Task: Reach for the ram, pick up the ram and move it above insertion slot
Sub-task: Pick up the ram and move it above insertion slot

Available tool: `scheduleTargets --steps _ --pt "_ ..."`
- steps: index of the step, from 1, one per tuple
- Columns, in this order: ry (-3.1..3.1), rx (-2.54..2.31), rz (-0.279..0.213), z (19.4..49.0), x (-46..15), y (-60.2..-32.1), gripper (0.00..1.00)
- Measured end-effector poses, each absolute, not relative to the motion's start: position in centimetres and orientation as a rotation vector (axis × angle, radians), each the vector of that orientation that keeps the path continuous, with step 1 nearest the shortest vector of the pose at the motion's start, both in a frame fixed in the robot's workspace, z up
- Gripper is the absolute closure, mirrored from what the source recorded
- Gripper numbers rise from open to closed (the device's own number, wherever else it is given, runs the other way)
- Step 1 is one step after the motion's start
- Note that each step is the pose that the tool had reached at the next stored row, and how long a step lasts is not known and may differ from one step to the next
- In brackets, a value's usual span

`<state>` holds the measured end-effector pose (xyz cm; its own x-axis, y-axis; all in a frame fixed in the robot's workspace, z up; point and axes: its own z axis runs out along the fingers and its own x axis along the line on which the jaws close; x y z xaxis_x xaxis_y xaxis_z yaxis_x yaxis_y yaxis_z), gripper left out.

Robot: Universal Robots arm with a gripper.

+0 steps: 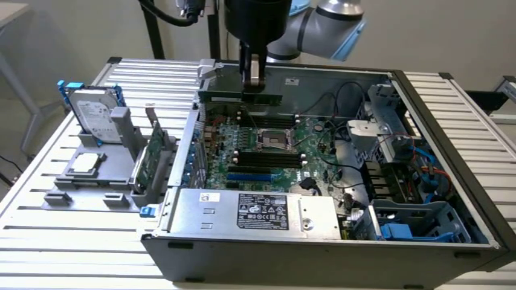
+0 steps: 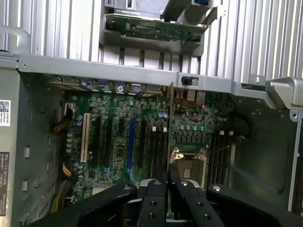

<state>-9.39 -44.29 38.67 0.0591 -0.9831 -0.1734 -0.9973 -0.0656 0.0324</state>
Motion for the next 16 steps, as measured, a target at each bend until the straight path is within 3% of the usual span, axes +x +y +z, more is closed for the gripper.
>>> scheduleTargets --steps 16 --pt "2.084 -2.220 0.196 38.2 -5.4 -41.4 0.87"
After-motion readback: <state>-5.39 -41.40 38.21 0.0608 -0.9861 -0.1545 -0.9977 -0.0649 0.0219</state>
